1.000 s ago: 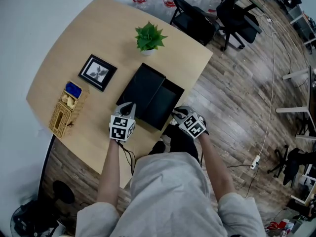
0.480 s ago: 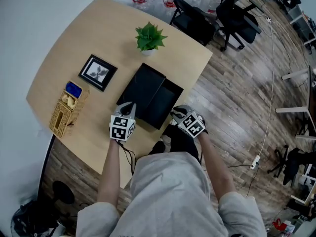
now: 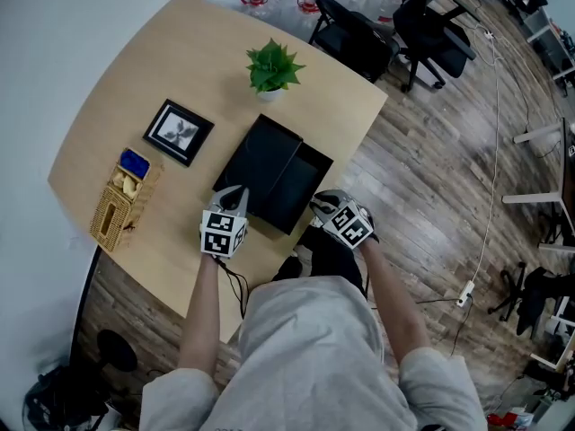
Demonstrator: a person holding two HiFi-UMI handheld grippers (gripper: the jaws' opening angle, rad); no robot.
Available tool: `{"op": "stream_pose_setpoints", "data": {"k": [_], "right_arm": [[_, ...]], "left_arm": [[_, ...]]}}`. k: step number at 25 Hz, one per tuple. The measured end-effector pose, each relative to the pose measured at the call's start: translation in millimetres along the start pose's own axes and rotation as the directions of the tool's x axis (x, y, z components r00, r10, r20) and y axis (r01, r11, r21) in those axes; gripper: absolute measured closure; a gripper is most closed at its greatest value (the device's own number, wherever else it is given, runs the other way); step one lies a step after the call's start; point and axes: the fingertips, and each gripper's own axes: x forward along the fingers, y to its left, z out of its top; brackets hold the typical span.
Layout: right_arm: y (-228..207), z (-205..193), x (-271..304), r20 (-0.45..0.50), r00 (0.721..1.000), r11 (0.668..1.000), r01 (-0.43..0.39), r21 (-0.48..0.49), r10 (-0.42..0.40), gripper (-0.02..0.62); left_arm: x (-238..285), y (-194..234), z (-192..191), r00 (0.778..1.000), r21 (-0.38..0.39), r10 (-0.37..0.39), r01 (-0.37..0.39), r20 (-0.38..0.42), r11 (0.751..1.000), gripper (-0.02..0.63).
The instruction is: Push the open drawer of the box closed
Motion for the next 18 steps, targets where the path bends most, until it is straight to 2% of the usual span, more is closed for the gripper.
{"op": "stream_pose_setpoints", "data": {"k": [18], "right_arm": [[0.4, 8.0, 9.2, 0.008, 1.0, 1.0, 0.005, 0.02, -0.005, 0.518]], "left_arm": [[-2.0, 1.1, -0.3, 1.0, -0.007, 0.002, -0.002, 0.018, 1.0, 0.554]]}}
